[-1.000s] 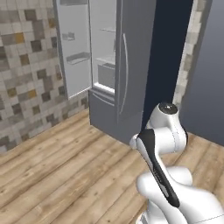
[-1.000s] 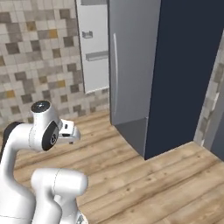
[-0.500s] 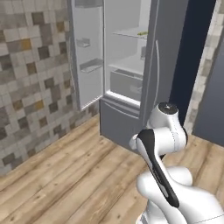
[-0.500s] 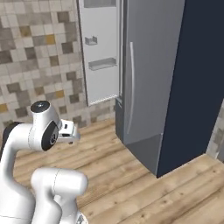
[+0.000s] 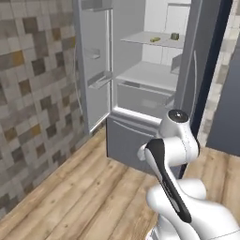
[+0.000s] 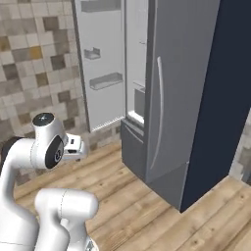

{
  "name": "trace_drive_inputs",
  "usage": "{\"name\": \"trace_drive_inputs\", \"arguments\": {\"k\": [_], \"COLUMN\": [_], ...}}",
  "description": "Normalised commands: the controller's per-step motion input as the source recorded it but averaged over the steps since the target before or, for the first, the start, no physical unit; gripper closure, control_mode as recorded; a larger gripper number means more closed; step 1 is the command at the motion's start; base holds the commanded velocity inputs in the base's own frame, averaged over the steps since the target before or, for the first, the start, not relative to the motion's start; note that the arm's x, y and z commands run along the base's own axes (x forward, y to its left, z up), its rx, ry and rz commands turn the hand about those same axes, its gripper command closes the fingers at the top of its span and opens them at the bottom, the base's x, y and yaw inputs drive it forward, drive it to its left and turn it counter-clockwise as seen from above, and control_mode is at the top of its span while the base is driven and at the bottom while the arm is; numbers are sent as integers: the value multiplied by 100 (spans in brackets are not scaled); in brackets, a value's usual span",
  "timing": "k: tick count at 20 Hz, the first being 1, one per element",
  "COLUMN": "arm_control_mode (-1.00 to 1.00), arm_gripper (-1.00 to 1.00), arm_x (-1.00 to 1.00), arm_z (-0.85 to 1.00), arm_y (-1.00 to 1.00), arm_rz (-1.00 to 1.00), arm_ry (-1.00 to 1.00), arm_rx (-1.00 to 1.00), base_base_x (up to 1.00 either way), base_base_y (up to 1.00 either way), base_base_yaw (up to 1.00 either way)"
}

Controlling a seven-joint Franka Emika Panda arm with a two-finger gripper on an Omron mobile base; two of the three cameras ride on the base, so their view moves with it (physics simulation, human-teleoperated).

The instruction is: Pick the egg and butter from the fridge and place them by the bowl for mixing.

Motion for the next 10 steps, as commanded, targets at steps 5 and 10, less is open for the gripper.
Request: {"name": "trace_drive_inputs", "arguments": {"k": [5,10], "arm_control_mode": [100,100], "arm_gripper": [-100,-100], "arm_x": [0,0], "arm_z": [0,0], "arm_y": [0,0], "arm_rz": [0,0], "arm_ry": [0,0], "arm_rx": [0,0], "base_base_x": [68,66], "base_base_y": [39,38], "base_base_yaw": [-43,-46]}}
